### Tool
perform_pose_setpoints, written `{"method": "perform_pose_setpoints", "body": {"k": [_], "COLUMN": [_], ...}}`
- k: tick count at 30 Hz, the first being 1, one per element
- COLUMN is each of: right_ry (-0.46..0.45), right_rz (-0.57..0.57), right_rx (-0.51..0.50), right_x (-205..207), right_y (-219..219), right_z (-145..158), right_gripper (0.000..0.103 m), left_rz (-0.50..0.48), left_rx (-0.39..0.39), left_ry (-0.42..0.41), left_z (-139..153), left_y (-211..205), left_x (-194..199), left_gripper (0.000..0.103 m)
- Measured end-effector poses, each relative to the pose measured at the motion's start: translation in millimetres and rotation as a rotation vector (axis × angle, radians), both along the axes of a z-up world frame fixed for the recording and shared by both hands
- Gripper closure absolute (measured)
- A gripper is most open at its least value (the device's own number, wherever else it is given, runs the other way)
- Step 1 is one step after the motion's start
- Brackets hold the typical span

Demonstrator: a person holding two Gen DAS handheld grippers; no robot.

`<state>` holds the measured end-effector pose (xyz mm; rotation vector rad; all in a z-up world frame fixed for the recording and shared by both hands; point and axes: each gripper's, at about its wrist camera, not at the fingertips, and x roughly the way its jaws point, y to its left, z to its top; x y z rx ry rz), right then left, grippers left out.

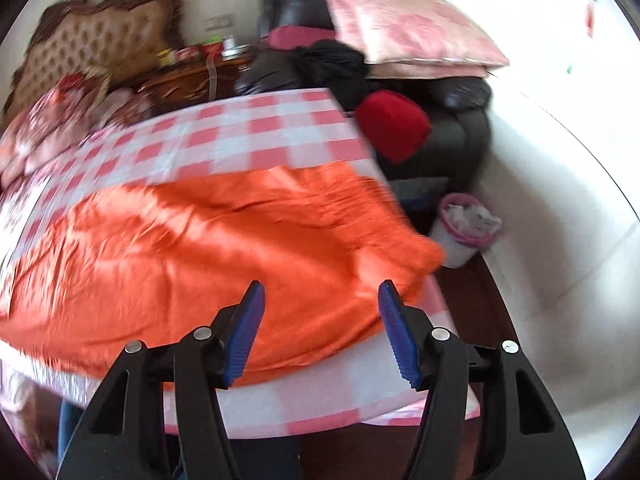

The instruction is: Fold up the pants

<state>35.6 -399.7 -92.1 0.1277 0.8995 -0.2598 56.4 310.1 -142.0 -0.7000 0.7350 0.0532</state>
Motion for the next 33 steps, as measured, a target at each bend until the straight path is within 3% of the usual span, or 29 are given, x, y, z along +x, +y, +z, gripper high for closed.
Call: {"method": "perform_pose_setpoints", "body": {"k": [2,4,5,12,14,18,20,23,28,30,31,33], "right_ry": [0.052,0.084,0.099,0.138,0.14,0.153,0.153,0.157,0.164,0.167,0.169,0.17], "right_rz": [0.02,0.015,0.018,0.024,0.029,0.039,0.037,0.039,0.032,0.03,0.03,0.032], "right_rx": [-0.022,0.0,0.016,0.004,0.003,-0.017,-0.01,-0.013,-0.016,-0.016,-0.018,-0.023], "right_x": [8.6,11.5,11.9,9.9,10.3,11.3,10.5,11.2,12.9,13.3,13.9,14.4], "right_y": [12.5,13.5,13.5,19.6,19.5,23.1,23.1,23.8,24.7,24.9,25.1,25.4], "right_z": [-16.1,-29.1,-36.2,-52.9,-53.5,-57.7,-57.6,-58.7,-58.9,-58.7,-58.6,-58.5], "right_gripper": [0.045,0.045,0.045,0.043,0.039,0.037,0.037,0.037,0.037,0.037,0.037,0.036], "left_rz": [-0.002,0.021,0.024,-0.004,0.004,-0.03,-0.025,-0.121,-0.168,-0.19,-0.208,-0.266], "left_rx": [-0.041,-0.036,-0.047,-0.071,-0.102,-0.13,-0.154,-0.224,-0.216,-0.221,-0.212,-0.147], "left_ry": [0.078,0.098,0.09,0.046,0.024,0.032,0.023,0.01,0.066,0.074,0.073,0.08], "left_z": [-23.8,-39.5,-43.9,-40.5,-35.0,-37.8,-40.5,-47.5,-66.5,-70.1,-68.9,-63.0], "left_y": [0.1,4.2,7.5,18.2,22.6,36.2,50.8,61.0,60.9,58.7,55.1,41.3], "left_x": [2.0,-2.1,-4.6,-4.5,-3.2,20.7,37.9,75.6,128.0,139.6,142.9,149.9], "left_gripper": [0.101,0.1,0.095,0.095,0.077,0.072,0.057,0.05,0.052,0.065,0.087,0.089]}}
